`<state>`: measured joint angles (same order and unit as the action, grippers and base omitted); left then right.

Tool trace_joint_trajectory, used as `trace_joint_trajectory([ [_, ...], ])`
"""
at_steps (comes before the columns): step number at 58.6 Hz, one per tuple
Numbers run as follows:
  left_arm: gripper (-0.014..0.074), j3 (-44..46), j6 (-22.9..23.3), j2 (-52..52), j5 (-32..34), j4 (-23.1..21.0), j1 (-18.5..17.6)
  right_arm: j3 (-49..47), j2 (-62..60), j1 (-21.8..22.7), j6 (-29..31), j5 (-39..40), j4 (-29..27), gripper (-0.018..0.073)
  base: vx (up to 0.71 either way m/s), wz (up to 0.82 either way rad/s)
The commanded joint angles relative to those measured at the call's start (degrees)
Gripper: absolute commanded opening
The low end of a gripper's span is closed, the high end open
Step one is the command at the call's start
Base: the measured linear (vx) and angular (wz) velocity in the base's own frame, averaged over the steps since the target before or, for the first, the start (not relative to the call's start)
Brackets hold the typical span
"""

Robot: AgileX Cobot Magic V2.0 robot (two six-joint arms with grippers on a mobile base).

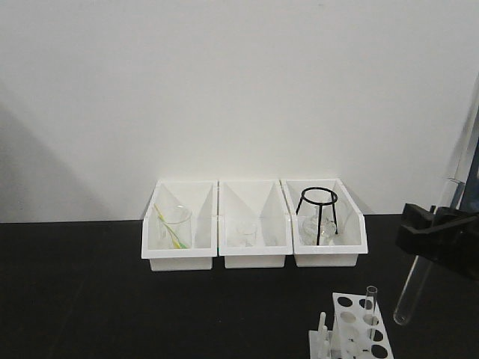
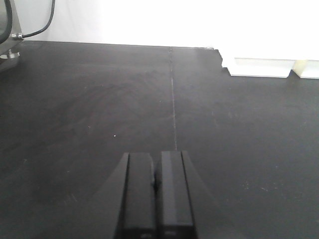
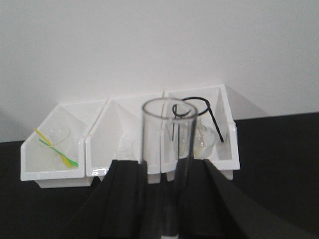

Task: Flip and reinsert test tube from rack

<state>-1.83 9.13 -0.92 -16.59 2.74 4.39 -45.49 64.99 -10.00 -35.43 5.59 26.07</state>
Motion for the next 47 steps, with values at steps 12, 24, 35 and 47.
trace_joint_trajectory([
  [12,-0.0006,0.01,-0.02,-0.61,4.97,-0.2,-0.42,8.11,4.4,0.32,11.04,28.05,0.39,-0.0009,0.0,0.0],
  [24,-0.0006,0.01,-0.02,-0.61,4.97,-0.2,-0.42,9.99,8.97,0.12,17.2,34.92,0.28,-0.0009,0.0,0.0],
  [35,-0.0006,0.01,-0.02,-0.61,4.97,-0.2,-0.42,9.99,14.25,0.12,21.69,38.15,-3.41,-0.0009,0.0,0.0],
  [47,-0.0006,0.01,-0.02,-0.61,4.97,-0.2,-0.42,9.99,18.17,0.12,25.12,42.34,-9.44,-0.0009,0.0,0.0],
])
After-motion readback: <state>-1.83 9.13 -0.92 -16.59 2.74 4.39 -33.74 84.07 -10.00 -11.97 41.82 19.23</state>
